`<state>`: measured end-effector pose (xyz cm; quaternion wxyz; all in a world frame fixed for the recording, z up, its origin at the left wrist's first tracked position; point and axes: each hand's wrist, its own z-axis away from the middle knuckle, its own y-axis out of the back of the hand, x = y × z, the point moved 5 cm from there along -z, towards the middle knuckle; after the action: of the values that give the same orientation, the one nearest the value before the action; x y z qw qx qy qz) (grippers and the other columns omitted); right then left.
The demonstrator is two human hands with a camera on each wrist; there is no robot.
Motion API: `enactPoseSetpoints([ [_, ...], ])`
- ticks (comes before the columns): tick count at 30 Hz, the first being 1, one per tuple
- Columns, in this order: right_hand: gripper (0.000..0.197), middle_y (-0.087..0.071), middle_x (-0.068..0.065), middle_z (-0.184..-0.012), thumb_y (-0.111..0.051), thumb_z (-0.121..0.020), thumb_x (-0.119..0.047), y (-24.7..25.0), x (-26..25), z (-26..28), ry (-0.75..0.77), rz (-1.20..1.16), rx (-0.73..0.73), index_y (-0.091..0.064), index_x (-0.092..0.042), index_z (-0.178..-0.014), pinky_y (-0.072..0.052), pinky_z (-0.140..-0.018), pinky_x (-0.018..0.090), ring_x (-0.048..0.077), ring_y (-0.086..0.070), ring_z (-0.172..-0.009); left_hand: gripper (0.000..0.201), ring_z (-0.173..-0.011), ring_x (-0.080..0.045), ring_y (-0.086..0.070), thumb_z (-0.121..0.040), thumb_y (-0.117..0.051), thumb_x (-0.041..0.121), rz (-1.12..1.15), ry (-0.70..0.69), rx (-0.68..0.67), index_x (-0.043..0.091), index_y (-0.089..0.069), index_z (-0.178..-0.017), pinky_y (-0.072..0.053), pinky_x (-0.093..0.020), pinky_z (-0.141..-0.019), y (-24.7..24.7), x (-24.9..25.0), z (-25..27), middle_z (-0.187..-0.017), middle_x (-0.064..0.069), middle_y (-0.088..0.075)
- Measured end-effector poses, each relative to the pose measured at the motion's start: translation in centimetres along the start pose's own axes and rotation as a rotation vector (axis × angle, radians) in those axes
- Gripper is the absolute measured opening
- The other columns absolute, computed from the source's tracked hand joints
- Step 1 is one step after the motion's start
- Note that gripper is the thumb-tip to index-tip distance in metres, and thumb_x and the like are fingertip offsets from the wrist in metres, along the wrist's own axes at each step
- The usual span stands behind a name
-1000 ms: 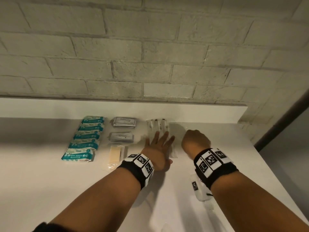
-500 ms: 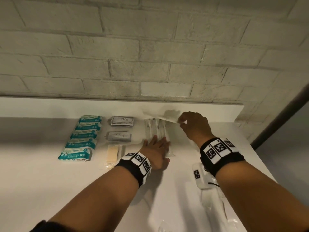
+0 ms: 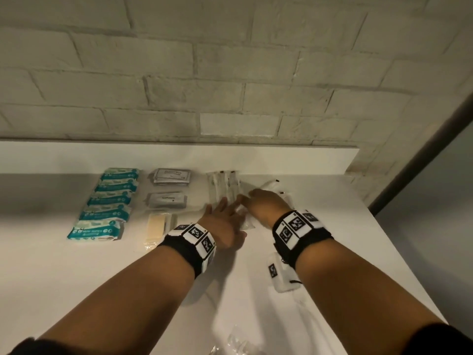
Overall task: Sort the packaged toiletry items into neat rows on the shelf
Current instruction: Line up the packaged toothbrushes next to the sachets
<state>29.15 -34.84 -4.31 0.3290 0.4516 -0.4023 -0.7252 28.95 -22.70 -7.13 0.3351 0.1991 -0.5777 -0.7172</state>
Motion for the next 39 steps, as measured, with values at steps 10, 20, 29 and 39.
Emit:
enactPoseSetpoints([
  [10, 0.034, -0.061, 0.016, -0.116, -0.056, -0.087, -0.011, 2.3, 2.4, -1.5, -0.118, -0.12, 0.142, -0.05, -0.005, -0.121, -0.052, -0.085, 0.037, 0.034, -0.061, -0.106, 0.072, -0.148, -0.031, 0.004, -0.094, -0.038, 0.048, 0.066, -0.004, -0.057, 0.027, -0.001, -0.153, -0.006, -0.059, -0.116, -0.1, -0.3, -0.4, -0.162, 0.002, 0.004],
  [20, 0.036, -0.052, 0.018, -0.128, -0.041, -0.093, -0.008, 0.3, 1.4, -0.6, 0.011, 0.323, 0.001, -0.054, -0.004, -0.126, -0.046, -0.091, 0.039, 0.035, -0.055, -0.116, 0.073, -0.148, -0.034, 0.007, -0.093, -0.043, 0.047, 0.037, 0.032, 0.01, 0.029, -0.005, -0.153, -0.003, -0.059, -0.116, 0.0, -0.1, -0.2, -0.162, 0.002, 0.002],
  [29, 0.051, -0.043, 0.014, -0.147, -0.048, -0.096, -0.019, 4.1, 7.2, 0.1, -0.245, 0.311, -0.095, -0.037, -0.008, -0.144, -0.039, -0.104, 0.035, 0.03, -0.046, -0.13, 0.073, -0.147, -0.03, 0.015, -0.091, -0.036, 0.059, 0.041, -0.031, -0.04, 0.031, -0.008, -0.153, 0.009, -0.059, -0.114, 0.8, 2.6, -2.2, -0.161, 0.009, 0.005],
  [39, 0.038, -0.053, 0.0, -0.138, -0.046, -0.092, -0.008, 3.4, 4.1, 0.8, 0.199, 0.287, -0.068, -0.064, -0.02, -0.122, -0.036, -0.109, 0.034, 0.024, -0.049, -0.128, 0.066, -0.148, -0.026, 0.0, -0.093, -0.043, 0.048, 0.061, -0.01, -0.01, 0.029, -0.018, -0.152, 0.002, -0.062, -0.114, 1.0, 2.7, -2.3, -0.162, 0.002, -0.006],
])
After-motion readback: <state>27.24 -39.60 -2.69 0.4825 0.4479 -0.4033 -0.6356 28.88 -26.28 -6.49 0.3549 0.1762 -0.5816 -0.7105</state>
